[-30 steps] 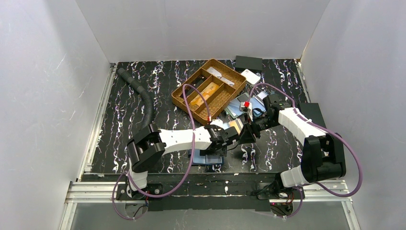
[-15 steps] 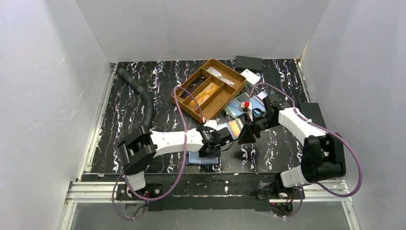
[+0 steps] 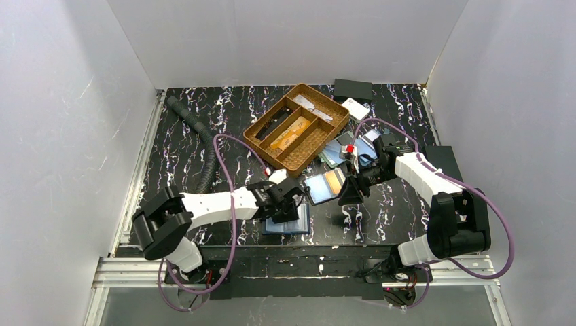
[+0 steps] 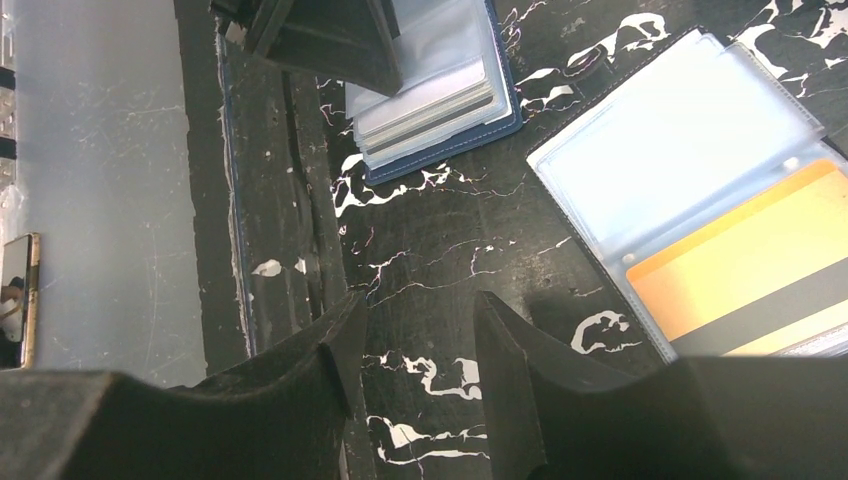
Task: Take the credit cards out of the card holder
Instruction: Remove the credit card from the card holder.
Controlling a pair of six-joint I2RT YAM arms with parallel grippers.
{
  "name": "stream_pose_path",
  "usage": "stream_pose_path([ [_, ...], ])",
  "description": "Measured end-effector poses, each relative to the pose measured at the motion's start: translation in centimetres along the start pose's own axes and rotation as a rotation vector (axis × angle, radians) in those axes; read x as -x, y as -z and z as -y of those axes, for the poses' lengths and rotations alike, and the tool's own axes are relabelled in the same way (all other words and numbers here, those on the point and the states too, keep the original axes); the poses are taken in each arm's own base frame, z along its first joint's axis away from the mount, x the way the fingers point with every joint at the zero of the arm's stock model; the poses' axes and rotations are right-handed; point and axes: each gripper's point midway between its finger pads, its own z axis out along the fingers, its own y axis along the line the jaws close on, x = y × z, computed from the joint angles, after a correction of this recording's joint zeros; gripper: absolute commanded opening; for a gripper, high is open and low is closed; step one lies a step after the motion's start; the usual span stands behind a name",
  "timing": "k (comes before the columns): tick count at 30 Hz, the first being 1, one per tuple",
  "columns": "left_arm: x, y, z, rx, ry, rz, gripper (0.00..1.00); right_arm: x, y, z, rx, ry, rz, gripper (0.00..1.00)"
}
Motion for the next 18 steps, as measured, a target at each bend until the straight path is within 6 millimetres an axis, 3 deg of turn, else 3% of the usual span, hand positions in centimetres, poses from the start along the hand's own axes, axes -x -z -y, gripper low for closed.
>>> stream_pose_path([
  [9, 0.2, 0.2, -1.6, -0.143, 0.106, 0.0, 0.34, 0.0, 0.0, -0.2, 0.007, 0.0, 0.002, 0.53],
  [18, 0.3, 1.1, -3.9, -0.174, 0.174, 0.024, 0.44, 0.0, 0.0, -0.3, 0.017, 0.001, 0.005, 0.53],
])
